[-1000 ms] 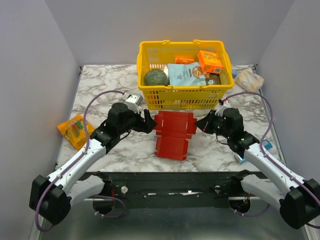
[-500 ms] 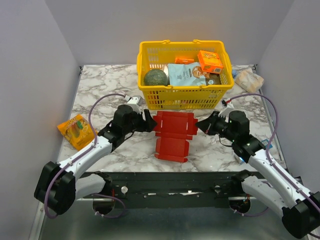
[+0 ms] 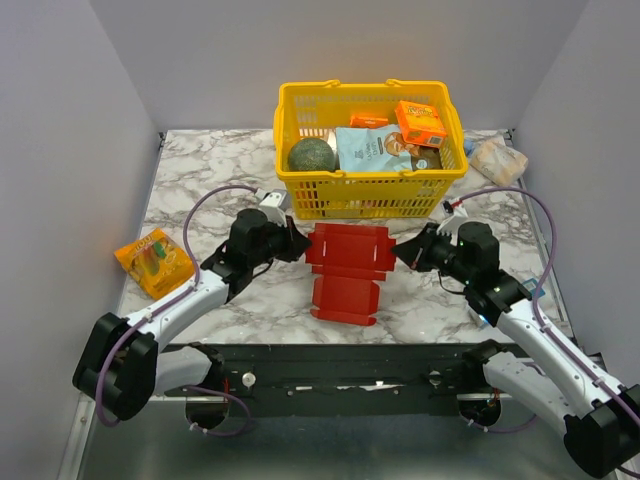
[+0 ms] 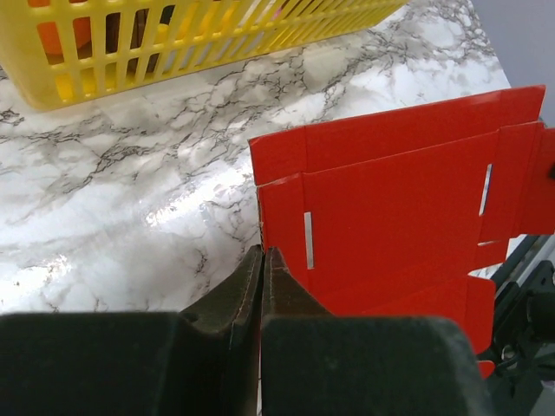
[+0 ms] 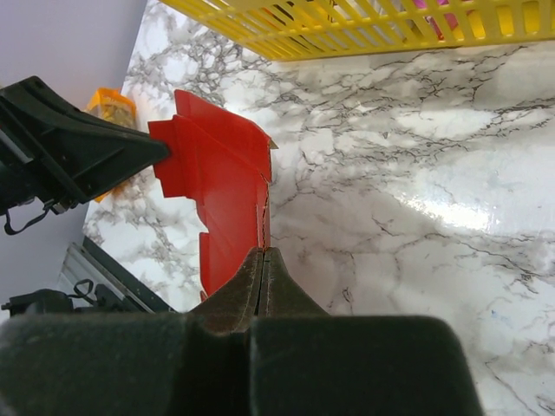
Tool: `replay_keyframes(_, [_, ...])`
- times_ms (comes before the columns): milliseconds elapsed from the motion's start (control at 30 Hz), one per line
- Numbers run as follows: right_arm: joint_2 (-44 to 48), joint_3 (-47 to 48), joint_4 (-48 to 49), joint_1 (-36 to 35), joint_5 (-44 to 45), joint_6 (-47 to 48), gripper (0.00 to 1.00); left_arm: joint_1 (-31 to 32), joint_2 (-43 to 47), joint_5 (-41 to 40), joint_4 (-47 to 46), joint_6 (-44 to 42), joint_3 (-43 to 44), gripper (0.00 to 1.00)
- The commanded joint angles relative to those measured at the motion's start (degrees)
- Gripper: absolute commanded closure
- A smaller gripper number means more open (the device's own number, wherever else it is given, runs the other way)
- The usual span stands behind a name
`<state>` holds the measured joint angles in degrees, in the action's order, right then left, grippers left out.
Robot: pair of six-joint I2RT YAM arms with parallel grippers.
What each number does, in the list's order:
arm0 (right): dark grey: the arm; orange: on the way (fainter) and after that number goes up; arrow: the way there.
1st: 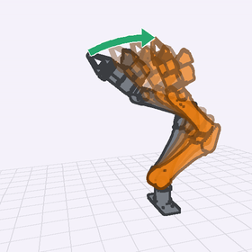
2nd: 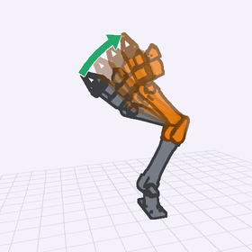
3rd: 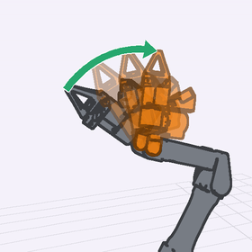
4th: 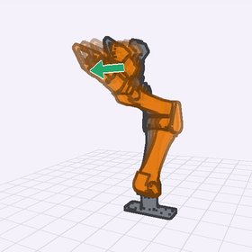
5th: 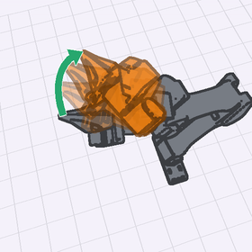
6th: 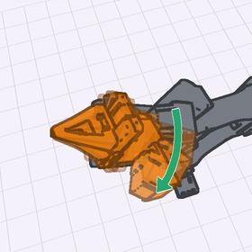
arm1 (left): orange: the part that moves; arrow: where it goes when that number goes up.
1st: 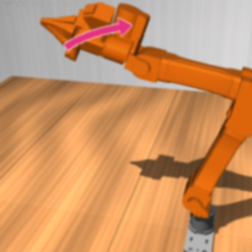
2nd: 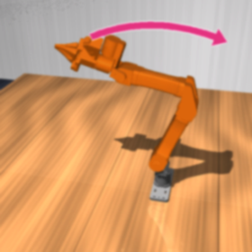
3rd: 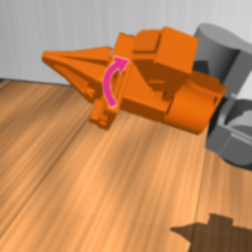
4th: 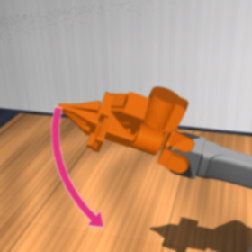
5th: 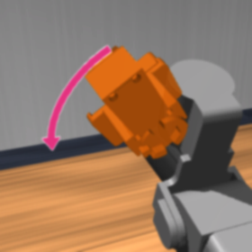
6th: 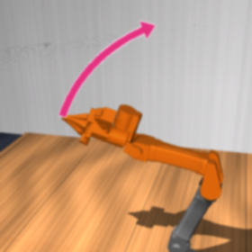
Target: Fold the paper box
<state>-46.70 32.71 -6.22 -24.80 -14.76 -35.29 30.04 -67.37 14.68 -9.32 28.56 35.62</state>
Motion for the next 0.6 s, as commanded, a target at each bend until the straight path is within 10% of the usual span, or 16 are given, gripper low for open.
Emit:
replay_keyframes(0, [0.1, -0.7, -0.5, -0.4, -1.1, 1.8, 0.99, 1.9, 0.3, 4.7, -3.0, -4.3, -0.7, 1.0])
replay_keyframes(267, [1.3, 5.3, -9.6, -0.5, 7.8, 14.1, 0.34, 4.5, 8.7, 9.9, -0.9, -16.9, -3.0, 1.0])
replay_keyframes(567, [-2.4, 8.6, -6.9, -1.8, -5.8, 23.5, 0.27, 4.5, 6.2, 20.7, 10.5, -22.5, 3.5, 1.0])
